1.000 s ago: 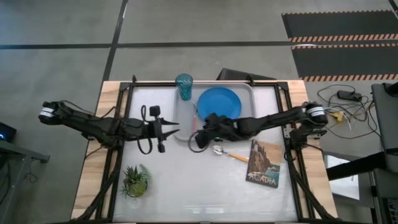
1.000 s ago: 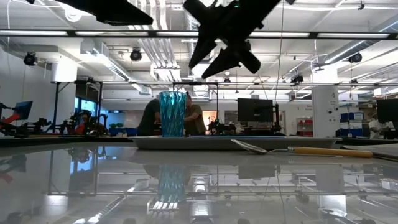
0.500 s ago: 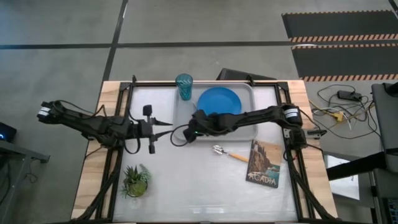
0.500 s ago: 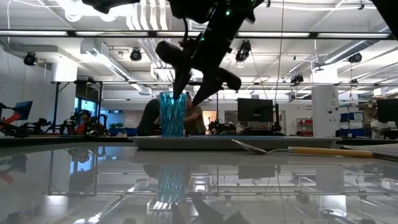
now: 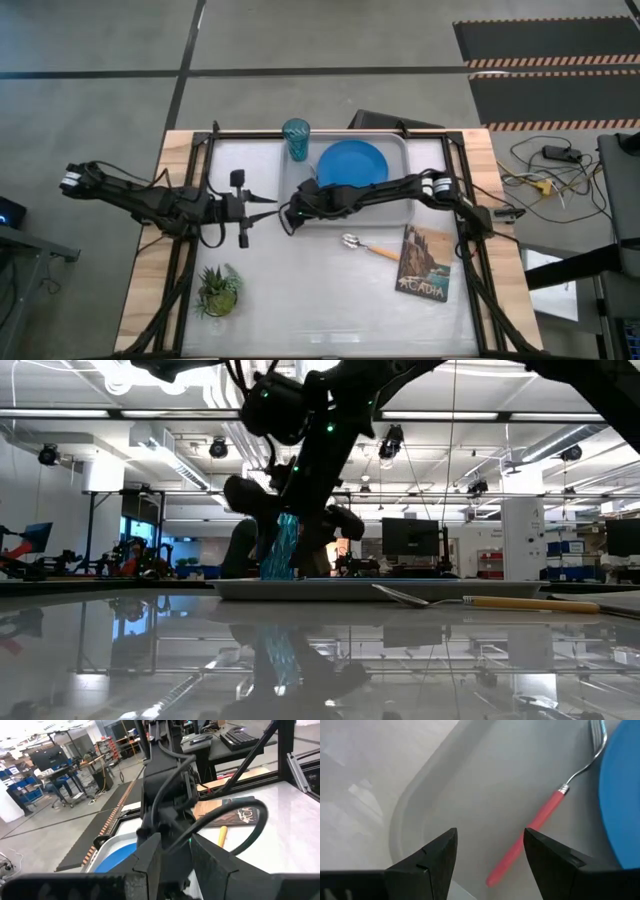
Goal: Pick and place plate/cup/fork/spoon on tray
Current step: Put the pink fork on the gray serving tray to the left of the blue plate
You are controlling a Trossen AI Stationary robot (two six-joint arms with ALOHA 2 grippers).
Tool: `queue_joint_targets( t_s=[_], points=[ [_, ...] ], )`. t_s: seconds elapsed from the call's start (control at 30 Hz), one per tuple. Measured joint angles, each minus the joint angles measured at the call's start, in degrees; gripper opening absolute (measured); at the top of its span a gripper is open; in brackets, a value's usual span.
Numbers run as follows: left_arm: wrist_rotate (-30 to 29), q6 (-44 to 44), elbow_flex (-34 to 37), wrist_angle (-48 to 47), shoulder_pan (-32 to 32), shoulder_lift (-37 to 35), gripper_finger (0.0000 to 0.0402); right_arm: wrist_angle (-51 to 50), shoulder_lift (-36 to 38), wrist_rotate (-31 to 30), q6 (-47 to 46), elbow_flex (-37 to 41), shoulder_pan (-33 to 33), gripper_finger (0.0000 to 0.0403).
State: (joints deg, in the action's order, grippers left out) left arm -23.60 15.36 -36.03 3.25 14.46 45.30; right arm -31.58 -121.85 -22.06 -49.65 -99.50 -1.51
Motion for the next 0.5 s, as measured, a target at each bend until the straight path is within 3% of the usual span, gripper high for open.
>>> queue_joint_targets(
  t_s=[0.5],
  points=[
    [-0.54, -0.2, 0.04, 0.31, 0.5, 0.09, 0.0089, -5.94, -1.95, -2.6, -2.07, -1.64, -0.01, 0.0216]
  ],
)
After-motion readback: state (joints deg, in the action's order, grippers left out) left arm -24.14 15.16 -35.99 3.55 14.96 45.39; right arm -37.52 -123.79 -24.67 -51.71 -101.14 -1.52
